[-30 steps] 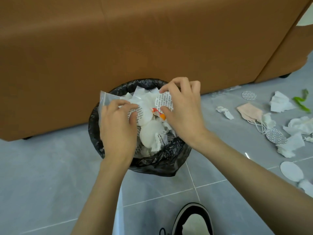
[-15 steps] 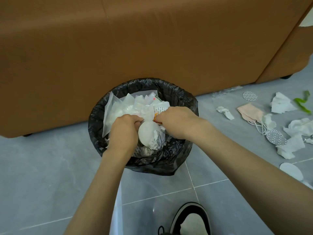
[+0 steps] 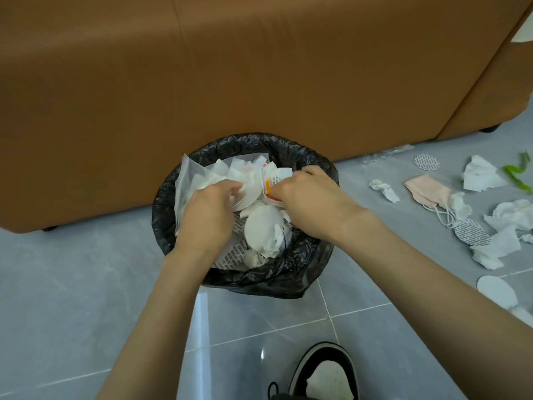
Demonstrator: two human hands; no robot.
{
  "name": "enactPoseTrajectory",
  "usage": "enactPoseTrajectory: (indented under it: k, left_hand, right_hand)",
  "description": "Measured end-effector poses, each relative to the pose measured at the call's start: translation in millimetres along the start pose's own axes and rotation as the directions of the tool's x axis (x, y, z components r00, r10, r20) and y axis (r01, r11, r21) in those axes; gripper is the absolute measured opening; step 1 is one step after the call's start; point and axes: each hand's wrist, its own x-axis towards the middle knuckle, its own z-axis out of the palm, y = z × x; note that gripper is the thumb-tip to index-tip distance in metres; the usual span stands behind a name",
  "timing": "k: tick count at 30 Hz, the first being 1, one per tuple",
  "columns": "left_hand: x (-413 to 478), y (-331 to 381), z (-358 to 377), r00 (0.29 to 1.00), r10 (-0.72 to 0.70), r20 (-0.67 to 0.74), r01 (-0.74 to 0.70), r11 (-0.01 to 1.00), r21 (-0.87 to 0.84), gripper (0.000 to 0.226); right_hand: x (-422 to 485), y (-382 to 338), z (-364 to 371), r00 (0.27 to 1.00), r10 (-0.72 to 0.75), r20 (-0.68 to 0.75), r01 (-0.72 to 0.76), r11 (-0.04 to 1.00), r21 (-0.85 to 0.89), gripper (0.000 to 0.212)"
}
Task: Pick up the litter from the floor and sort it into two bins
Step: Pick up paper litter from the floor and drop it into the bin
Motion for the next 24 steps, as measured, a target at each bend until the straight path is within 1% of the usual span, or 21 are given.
enactPoseTrajectory:
  k: [2,5,8,10,13,15,19,21,24]
  left_hand:
    - [-4,9,-6,0.998,0.037,-0.042,-0.038,0.999,-0.004,0.039]
    - [-4,21,-14,0.993,0.073,-0.097,-0.073,0.997,-0.003,0.037]
    - [-7,38,-16,0.987,0.093,-0.132,-0.095,0.995,-0.013,0.038]
    - [-10,52,-14,0.985,0.109,-0.131,-0.113,0.993,-0.023,0.038]
    - [-9,70,-7,0.979,0.149,-0.141,-0.155,0.987,-0.032,0.038]
    - [-8,86,2,0.976,0.173,-0.136,-0.181,0.983,-0.045,0.039]
    - [-8,113,20,0.959,0.256,-0.118,-0.265,0.962,-0.07,0.038]
    - [-6,127,30,0.948,0.3,-0.103,-0.306,0.95,-0.053,0.038]
    - [-1,148,52,0.935,0.352,-0.038,-0.353,0.935,-0.028,0.042]
  right_hand:
    - [-2,4,2,0.996,0.02,-0.091,-0.019,1.0,0.01,0.026]
    - [-10,13,2,0.978,0.07,-0.196,-0.05,0.993,0.106,0.023]
    - [-25,24,-1,0.962,0.132,-0.238,-0.069,0.964,0.255,0.03]
    - [-35,30,-1,0.948,0.19,-0.254,-0.088,0.926,0.367,0.03]
    - [-48,40,4,0.92,0.264,-0.29,-0.104,0.878,0.468,0.035]
    - [-58,49,10,0.904,0.318,-0.287,-0.139,0.851,0.506,0.039]
    - [-83,76,26,0.87,0.426,-0.248,-0.246,0.811,0.531,0.038]
    - [-97,91,33,0.848,0.487,-0.209,-0.308,0.774,0.554,0.038]
    - [-119,116,46,0.804,0.583,-0.116,-0.427,0.702,0.57,0.038]
